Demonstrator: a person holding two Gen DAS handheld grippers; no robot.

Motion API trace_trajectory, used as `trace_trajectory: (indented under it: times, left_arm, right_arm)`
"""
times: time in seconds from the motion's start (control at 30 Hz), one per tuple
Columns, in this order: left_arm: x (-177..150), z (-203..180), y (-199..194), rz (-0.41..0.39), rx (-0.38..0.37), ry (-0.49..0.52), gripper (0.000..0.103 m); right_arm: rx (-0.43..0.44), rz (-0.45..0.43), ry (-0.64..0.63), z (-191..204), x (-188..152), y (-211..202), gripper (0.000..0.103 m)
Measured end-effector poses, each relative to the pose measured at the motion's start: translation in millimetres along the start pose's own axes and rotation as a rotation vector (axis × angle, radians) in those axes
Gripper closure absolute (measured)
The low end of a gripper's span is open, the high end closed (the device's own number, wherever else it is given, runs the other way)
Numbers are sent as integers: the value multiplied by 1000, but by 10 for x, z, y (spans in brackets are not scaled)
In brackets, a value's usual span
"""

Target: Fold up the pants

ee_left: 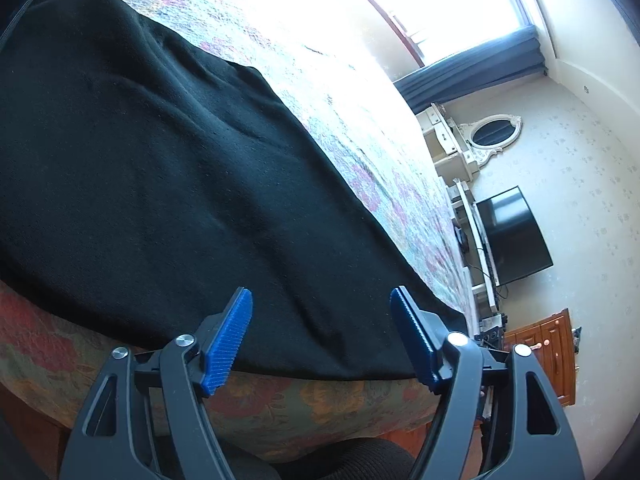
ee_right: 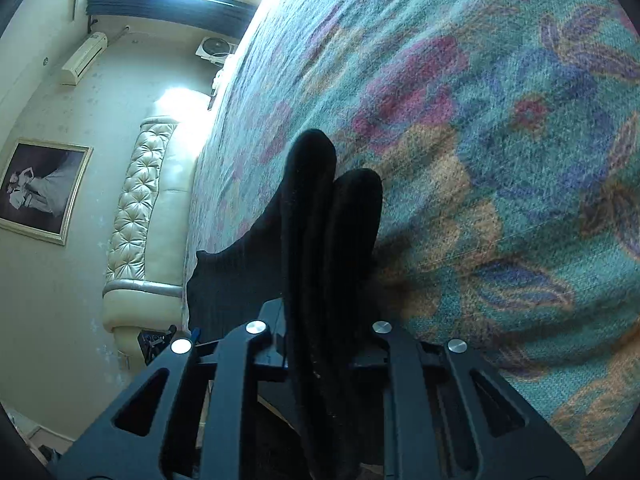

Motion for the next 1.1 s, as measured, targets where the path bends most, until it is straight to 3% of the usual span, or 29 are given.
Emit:
trace_trajectory:
  times: [0.17, 0.33, 0.43, 0.6, 0.73, 0.8, 0.93, 1.1]
  left_arm:
    - [135, 137, -97, -16, 189, 83, 18]
    - [144, 194, -91, 20, 296, 186, 18]
    - [75, 205, -37, 43, 301, 260, 16]
    - [-31, 204, 84, 78, 289, 359, 5]
    - [-63, 155, 96, 85, 314, 429, 5]
    - [-48, 138, 57, 63, 322, 422, 5]
    - [52, 179, -155, -20, 424, 406, 5]
    - [233, 126, -437, -115, 434, 410, 5]
  right_arm:
    - [-22, -89, 9, 107, -82, -73, 89]
    - [-39, -152, -2, 381, -105, -143, 89]
    - [-38, -183, -13, 618, -108, -205, 89]
    - [-40, -214, -49, 1069, -137, -294, 89]
    - [-42, -234, -78, 1466, -190, -300, 89]
    - [-46, -243, -89, 1691, -217, -282, 89]
    - [-43, -256, -119, 2110, -290, -236, 88]
    - [-38, -253, -169, 2773, -383, 46, 88]
Point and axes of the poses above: each gripper's, at about its wrist camera, not at the fingertips, and y roughly the way its jaws point, z to its left, x to its top, the point moved 6 cm from there along y, roughly the way its jaws point, and after that the axes turned 3 degrees about -z, right-handed, at the moved point
